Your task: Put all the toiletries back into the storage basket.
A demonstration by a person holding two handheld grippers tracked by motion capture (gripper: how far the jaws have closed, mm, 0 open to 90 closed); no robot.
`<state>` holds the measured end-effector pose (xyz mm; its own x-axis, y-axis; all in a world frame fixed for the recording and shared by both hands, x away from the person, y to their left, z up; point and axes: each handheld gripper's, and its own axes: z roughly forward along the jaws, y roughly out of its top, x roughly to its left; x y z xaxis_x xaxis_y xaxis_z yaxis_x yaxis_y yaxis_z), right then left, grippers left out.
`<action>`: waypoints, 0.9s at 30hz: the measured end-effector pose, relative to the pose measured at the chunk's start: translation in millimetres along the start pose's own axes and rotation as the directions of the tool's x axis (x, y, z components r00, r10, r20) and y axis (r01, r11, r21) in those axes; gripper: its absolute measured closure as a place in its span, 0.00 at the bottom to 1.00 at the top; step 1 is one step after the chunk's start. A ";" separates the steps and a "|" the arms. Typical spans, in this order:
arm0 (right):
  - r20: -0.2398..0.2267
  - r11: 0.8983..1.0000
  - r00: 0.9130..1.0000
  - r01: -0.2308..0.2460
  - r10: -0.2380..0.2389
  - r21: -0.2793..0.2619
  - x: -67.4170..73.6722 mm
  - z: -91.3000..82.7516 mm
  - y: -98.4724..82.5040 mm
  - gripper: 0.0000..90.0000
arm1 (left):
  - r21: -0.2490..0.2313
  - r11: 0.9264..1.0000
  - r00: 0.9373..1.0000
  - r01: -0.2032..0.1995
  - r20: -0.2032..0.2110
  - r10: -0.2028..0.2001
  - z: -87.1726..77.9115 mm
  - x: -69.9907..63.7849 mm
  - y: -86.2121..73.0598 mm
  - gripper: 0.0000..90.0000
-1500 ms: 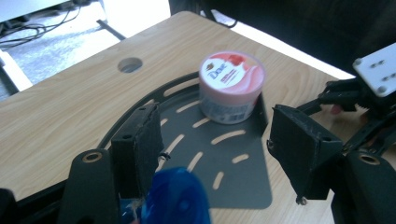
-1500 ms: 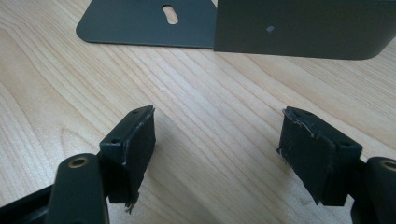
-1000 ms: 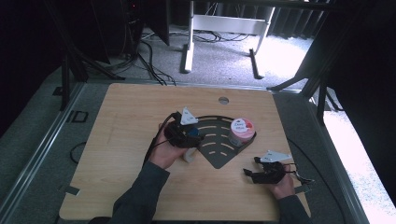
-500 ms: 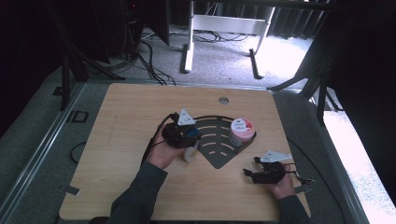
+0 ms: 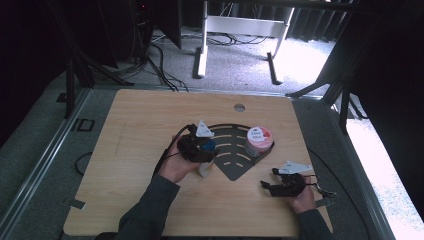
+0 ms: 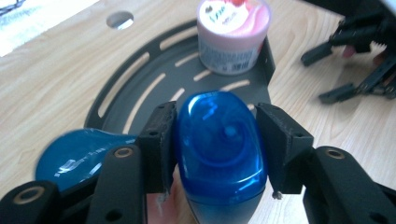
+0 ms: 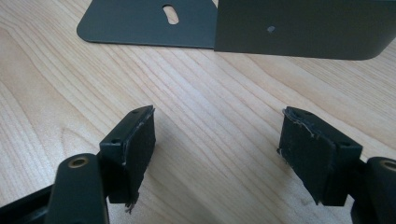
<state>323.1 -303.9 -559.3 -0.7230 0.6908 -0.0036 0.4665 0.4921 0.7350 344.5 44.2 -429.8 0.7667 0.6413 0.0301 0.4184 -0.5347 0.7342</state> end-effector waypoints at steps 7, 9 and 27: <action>-0.001 1.000 1.000 0.002 -0.002 0.000 0.0 0.0 0.0 0.29 | 0.046 0.999 1.000 -0.014 -0.016 0.015 5.4 -2.3 -0.4 0.53; -0.001 1.000 1.000 0.003 -0.003 -0.001 0.0 0.1 0.0 0.30 | 0.059 0.998 1.000 -0.021 -0.022 0.022 7.1 -3.0 -0.3 0.54; -0.003 1.000 1.000 0.005 -0.005 -0.001 0.0 0.1 0.0 0.30 | 0.173 0.983 0.998 -0.060 -0.005 0.061 18.3 -4.5 -0.1 0.56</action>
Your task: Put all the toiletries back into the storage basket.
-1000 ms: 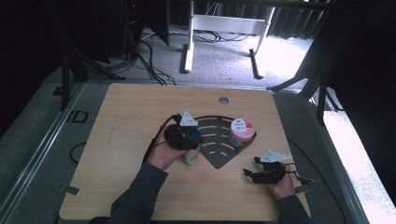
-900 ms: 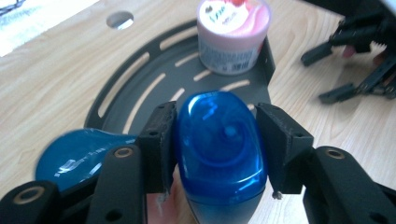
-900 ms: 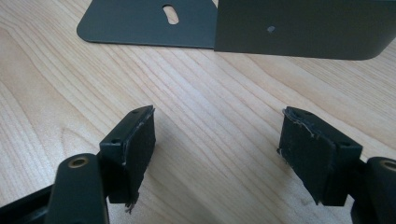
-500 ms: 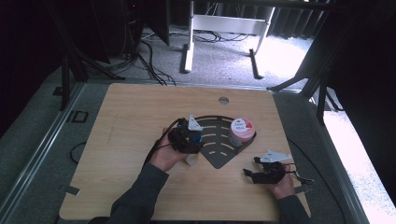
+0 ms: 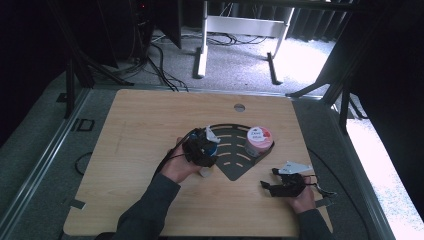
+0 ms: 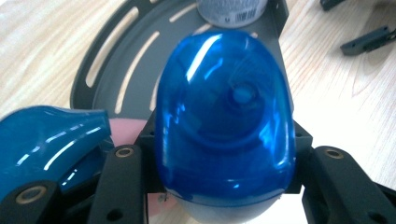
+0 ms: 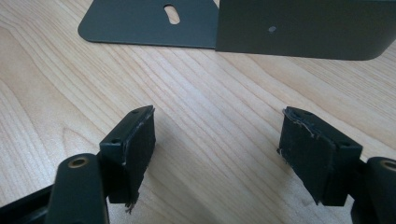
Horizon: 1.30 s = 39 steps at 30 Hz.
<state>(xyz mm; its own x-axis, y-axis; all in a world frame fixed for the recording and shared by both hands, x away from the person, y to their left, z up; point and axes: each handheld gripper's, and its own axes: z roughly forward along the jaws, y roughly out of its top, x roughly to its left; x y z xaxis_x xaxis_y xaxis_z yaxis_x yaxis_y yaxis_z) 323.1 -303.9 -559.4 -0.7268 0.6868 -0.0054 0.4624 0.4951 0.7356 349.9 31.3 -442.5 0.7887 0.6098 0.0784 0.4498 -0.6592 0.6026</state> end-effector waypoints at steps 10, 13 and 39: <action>0.000 1.000 1.000 -0.001 0.001 0.000 0.1 0.0 0.0 0.30 | 0.086 0.996 0.999 -0.033 0.012 0.032 12.4 -1.8 -1.6 0.56; 0.000 1.000 1.000 0.000 0.000 0.000 0.0 0.0 0.0 0.30 | 0.101 0.994 0.999 -0.046 0.013 0.045 15.0 -2.2 -1.7 0.56; -0.001 1.000 1.000 0.001 -0.001 0.001 -0.1 0.0 0.0 0.29 | 0.244 0.960 0.991 -0.136 0.038 0.131 25.8 -2.7 -0.4 0.56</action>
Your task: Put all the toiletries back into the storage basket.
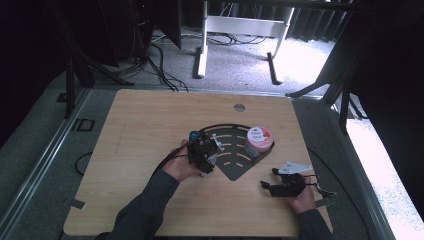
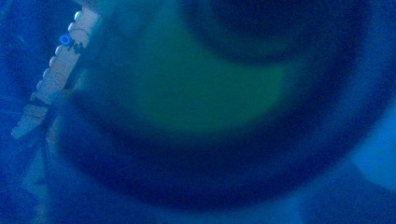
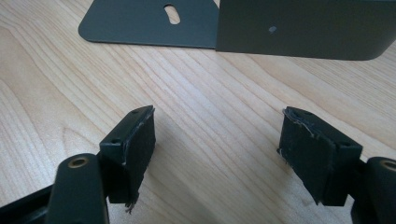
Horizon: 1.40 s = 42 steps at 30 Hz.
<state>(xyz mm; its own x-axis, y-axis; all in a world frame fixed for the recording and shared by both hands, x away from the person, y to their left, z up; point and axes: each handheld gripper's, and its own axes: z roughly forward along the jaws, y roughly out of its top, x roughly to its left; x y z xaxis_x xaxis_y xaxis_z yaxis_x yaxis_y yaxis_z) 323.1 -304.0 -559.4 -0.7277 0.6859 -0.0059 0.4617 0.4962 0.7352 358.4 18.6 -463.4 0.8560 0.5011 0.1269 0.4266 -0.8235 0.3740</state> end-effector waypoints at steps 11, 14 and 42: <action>-0.001 1.000 1.000 0.001 -0.001 0.000 0.0 0.0 0.0 0.30 | 0.011 1.000 1.000 0.000 0.017 0.000 0.9 -0.3 0.5 0.58; -0.001 1.000 1.000 0.001 -0.001 0.000 0.0 0.0 0.0 0.29 | 0.003 1.000 1.000 -0.007 0.023 0.007 -0.5 -3.0 1.7 0.60; -0.002 1.000 1.000 0.001 -0.001 0.000 0.1 0.0 0.0 0.30 | -0.014 1.000 0.998 -0.001 0.062 0.002 -11.0 -8.8 20.9 0.61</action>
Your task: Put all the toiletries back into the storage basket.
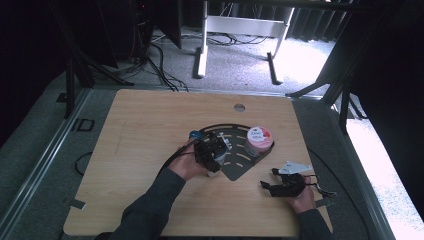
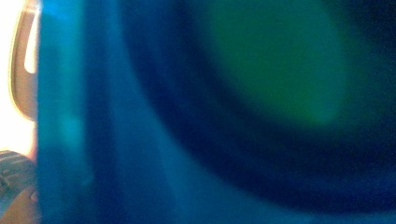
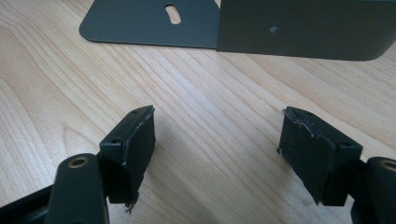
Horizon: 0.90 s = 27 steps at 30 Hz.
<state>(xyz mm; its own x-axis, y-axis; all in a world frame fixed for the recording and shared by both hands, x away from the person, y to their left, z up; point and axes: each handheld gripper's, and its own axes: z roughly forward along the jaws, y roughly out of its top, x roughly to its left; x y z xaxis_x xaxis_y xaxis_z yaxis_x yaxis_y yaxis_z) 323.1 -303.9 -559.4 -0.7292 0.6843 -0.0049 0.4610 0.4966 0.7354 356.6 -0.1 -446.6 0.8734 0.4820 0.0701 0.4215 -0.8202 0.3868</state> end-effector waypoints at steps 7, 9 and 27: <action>0.000 1.000 1.000 -0.001 0.001 0.000 0.1 -0.1 0.0 0.29 | 0.011 1.000 1.000 -0.018 -0.001 0.018 -1.0 -2.2 8.5 0.61; 0.000 1.000 1.000 -0.001 0.001 0.000 0.1 0.0 0.0 0.29 | 0.020 0.999 1.000 -0.025 0.002 0.025 -1.3 -2.9 11.6 0.61; 0.000 1.000 1.000 0.000 0.000 0.000 0.1 0.0 0.0 0.29 | 0.057 0.998 1.000 -0.014 0.007 0.014 6.4 -1.7 36.5 0.61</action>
<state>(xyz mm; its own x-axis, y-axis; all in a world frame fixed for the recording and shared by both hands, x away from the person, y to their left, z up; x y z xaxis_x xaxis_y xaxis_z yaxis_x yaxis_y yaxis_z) 323.1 -303.8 -559.4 -0.7292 0.6843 -0.0044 0.4614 0.4964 0.7353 372.1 -32.9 -438.5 0.8808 0.4685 0.0694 0.4222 -0.8431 0.3330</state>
